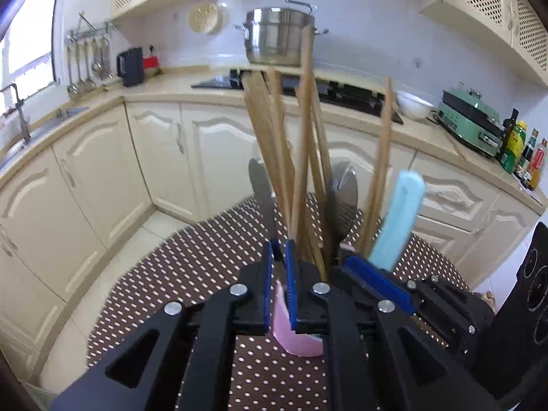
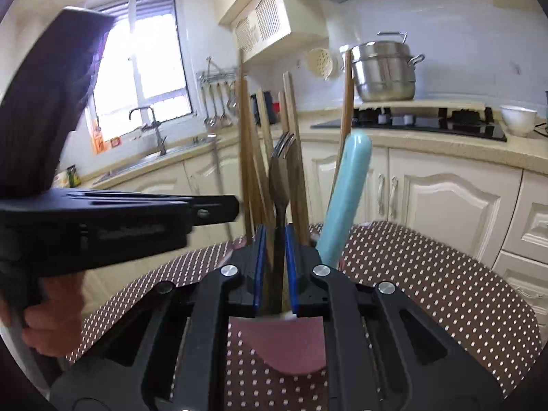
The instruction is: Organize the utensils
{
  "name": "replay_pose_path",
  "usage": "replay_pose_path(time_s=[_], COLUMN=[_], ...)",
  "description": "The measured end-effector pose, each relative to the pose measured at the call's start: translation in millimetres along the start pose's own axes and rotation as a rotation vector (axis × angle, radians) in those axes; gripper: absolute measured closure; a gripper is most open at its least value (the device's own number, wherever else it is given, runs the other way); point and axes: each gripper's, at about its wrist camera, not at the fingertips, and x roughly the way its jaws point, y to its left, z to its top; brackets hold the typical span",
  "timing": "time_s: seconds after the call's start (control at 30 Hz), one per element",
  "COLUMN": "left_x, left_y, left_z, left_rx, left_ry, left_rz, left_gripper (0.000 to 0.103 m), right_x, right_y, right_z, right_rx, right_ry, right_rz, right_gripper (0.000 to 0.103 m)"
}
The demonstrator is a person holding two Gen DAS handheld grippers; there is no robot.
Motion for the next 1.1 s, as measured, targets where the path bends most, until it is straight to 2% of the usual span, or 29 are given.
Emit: replay_pose_path(time_s=[0.07, 0.13, 0.23, 0.27, 0.33, 0.63, 0.67, 0.7, 0.73, 0.77, 1.1], left_x=[9, 8, 7, 6, 2, -8, -11, -13, -15, -19, -58], left_y=[-4, -8, -8, -7, -6, -5, -4, -4, -4, -3, 0], left_z=[-7, -11, -12, -12, -14, -24, -26, -27, -28, -29, -42], left_rx=[0.014, 0.041, 0.043, 0.040, 0.040, 0.044, 0.042, 0.040, 0.039, 0.040, 0.020], left_ry=[0.023, -0.002, -0.010, -0.012, -0.025, -0.032, -0.033, -0.035, -0.039, -0.049, -0.113], left_rz=[-0.019, 0.018, 0.000, -0.011, -0.018, 0.006, 0.006, 0.005, 0.003, 0.004, -0.011], left_gripper=[0.094, 0.093, 0.091, 0.089, 0.074, 0.065, 0.065, 0.065, 0.064, 0.064, 0.055], right_x=[-1, -4, -7, -9, -12, -33, -35, -37, -40, -42, -78], right_y=[1, 0, -5, -6, -9, -11, -11, -11, -11, -11, -5], right_z=[-5, -4, -2, -2, 0, 0, -1, 0, -1, -1, -2], right_rx=[-0.014, -0.015, 0.012, 0.021, 0.034, 0.071, 0.077, 0.082, 0.087, 0.088, 0.122], right_ry=[-0.001, 0.003, 0.004, 0.006, 0.006, 0.016, 0.018, 0.014, 0.004, -0.002, -0.040], right_rz=[-0.015, -0.008, -0.012, -0.014, -0.016, -0.048, -0.050, -0.058, -0.070, -0.073, -0.116], right_gripper=[0.092, 0.091, 0.091, 0.091, 0.090, 0.089, 0.080, 0.066, 0.058, 0.055, 0.050])
